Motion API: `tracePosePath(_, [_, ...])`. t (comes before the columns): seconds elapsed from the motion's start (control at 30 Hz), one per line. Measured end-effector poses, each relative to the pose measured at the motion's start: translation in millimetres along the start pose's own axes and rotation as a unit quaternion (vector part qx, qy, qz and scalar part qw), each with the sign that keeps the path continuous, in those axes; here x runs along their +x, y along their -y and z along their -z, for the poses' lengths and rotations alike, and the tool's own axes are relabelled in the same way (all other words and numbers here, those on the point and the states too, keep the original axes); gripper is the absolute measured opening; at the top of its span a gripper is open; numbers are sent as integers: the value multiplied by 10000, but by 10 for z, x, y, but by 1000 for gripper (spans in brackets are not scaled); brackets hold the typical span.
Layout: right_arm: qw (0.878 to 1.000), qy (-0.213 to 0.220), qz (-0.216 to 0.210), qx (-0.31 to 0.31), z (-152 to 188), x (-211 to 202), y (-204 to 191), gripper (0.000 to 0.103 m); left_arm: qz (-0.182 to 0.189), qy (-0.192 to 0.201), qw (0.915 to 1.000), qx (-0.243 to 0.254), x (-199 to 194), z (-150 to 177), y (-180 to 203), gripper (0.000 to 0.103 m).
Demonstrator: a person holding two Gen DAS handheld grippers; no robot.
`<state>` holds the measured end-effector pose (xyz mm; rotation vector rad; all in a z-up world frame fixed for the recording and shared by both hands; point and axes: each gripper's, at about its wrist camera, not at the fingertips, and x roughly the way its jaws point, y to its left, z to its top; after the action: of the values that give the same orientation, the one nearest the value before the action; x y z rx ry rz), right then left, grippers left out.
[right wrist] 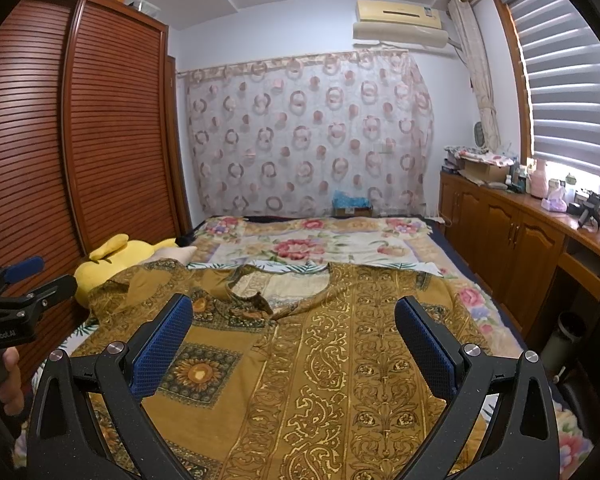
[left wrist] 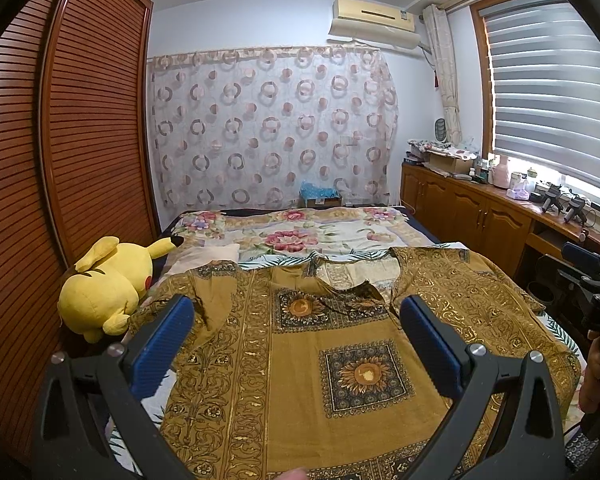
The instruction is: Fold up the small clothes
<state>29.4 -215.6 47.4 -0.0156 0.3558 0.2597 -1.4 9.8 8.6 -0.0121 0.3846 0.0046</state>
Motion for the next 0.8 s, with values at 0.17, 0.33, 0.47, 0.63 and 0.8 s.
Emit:
tracePosePath(0.17, [10000, -3, 0, -1, -2, -3, 1, 103, -19, 3, 10000, -1, -40, 2, 2, 103])
tracePosePath(0.33, [10000, -2, 3, 6, -2, -1, 6, 103, -21, 11, 10000, 5, -43, -4, -4, 103])
tracePosePath(0.47, [10000, -2, -3, 8, -3, -2, 8, 103, -19, 7, 10000, 3, -40, 4, 6, 103])
tracePosePath(0.63, [10000, -2, -1, 13, -4, -4, 10, 103, -18, 12, 10000, 2, -41, 3, 7, 103])
tracePosePath(0.8, [10000, -2, -5, 15, -6, -6, 12, 103, -23, 29, 10000, 6, -63, -30, 41, 103])
